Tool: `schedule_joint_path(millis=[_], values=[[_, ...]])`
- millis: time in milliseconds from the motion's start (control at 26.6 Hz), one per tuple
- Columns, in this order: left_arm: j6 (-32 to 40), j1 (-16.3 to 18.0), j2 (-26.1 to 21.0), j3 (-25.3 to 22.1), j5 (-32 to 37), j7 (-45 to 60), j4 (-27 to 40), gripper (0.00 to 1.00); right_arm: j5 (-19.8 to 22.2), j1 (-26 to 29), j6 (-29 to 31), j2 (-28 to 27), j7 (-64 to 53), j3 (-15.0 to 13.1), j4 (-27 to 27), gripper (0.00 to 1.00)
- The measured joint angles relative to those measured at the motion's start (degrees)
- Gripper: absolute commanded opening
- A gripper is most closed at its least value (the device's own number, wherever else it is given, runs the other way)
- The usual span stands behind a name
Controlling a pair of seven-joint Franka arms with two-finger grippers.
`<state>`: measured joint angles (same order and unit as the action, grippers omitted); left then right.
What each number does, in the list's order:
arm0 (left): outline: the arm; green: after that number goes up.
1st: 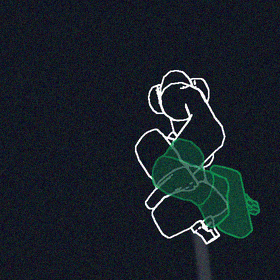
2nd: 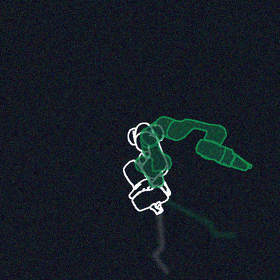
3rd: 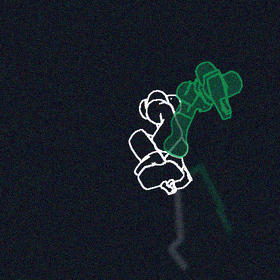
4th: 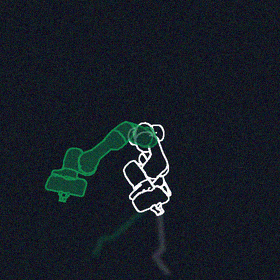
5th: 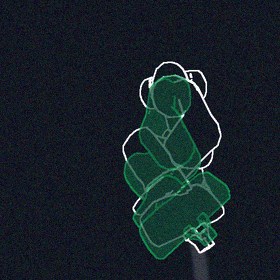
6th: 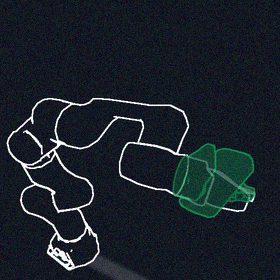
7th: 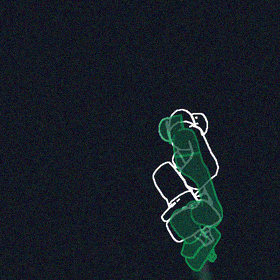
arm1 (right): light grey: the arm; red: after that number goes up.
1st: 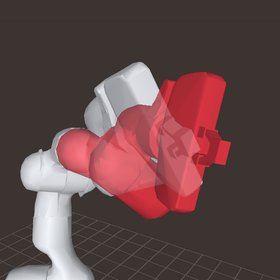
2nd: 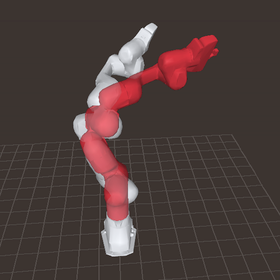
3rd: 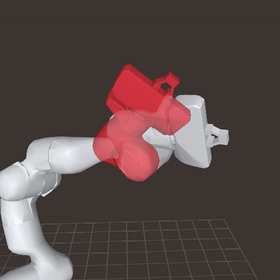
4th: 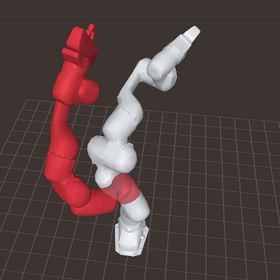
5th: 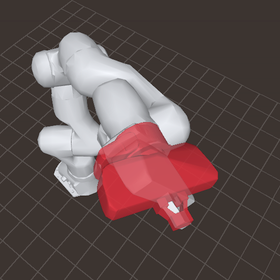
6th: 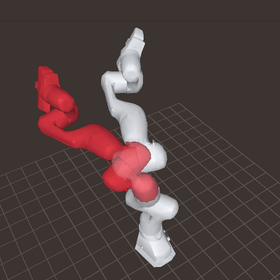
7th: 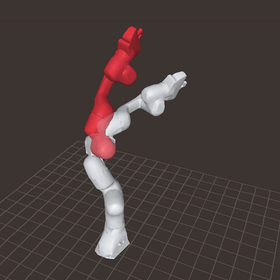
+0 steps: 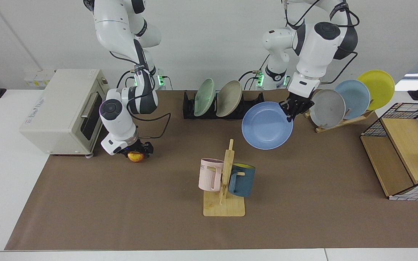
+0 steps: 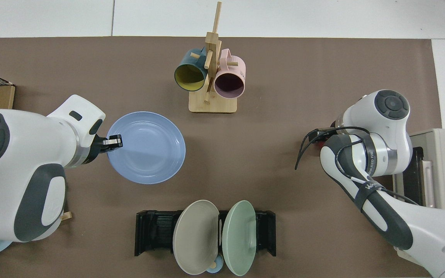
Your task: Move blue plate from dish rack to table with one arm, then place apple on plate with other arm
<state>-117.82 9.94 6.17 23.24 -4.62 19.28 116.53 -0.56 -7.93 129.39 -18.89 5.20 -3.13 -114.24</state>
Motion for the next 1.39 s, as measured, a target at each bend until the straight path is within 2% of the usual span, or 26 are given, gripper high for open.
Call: schedule_joint_path(millis=[38,75,226,526,865,1015,1053,1090,1128,1165,1203,1278,1391], values=[[-0.52,-0.02,-0.48,0.21,-0.93,0.18,0.09,0.00,0.00,0.00,0.00,-0.14,0.00,-0.01,0.00,0.03],[-0.91,-0.05,-0.94,0.47,-1.83,0.42,0.18,0.00,0.00,0.00,0.00,-0.25,0.00,-0.01,0.00,0.00],[-4.05,-1.08,-2.13,1.05,-4.14,1.66,1.06,0.00,0.07,0.00,0.01,-0.35,0.00,-0.02,0.04,0.00],[-15.62,-9.15,-9.78,1.53,-3.65,9.56,4.22,0.00,0.14,-0.08,-0.90,-0.34,0.00,-0.02,2.26,0.00],[-25.52,-13.05,-12.35,1.59,-3.55,10.31,9.80,0.00,0.17,-0.14,-11.98,1.24,0.00,-0.21,10.88,0.00],[-26.71,-13.21,-12.94,1.34,-3.54,10.37,10.48,0.00,1.10,-0.15,-16.41,4.03,0.00,-0.26,12.07,0.00],[-26.85,-13.20,-13.08,1.24,-3.53,10.37,10.47,0.06,1.70,-0.17,-17.61,4.90,0.00,-0.25,12.17,0.00],[-26.96,-13.20,-13.16,1.17,-3.52,10.36,10.47,0.33,2.16,-0.22,-18.77,5.82,0.00,-0.25,12.22,0.00],[-27.04,-13.20,-13.20,1.13,-3.50,10.32,10.48,0.54,2.44,-0.36,-20.02,6.81,0.00,-0.25,12.28,0.00],[-27.09,-13.20,-13.22,1.10,-3.46,10.26,10.47,0.72,2.70,-0.59,-21.22,7.76,0.00,-0.25,12.32,0.00],[-27.16,-13.20,-13.21,1.05,-3.24,10.18,10.47,0.84,2.96,-0.86,-22.40,8.80,0.00,-0.24,12.36,0.00],[-27.34,-13.19,-13.22,0.91,-2.33,10.14,10.47,0.97,3.33,-1.37,-24.30,11.03,0.00,-0.18,12.45,0.00],[-27.45,-13.18,-13.21,0.64,-1.11,10.14,10.40,0.99,3.46,-1.81,-26.50,14.22,0.00,-0.06,12.40,0.00]])
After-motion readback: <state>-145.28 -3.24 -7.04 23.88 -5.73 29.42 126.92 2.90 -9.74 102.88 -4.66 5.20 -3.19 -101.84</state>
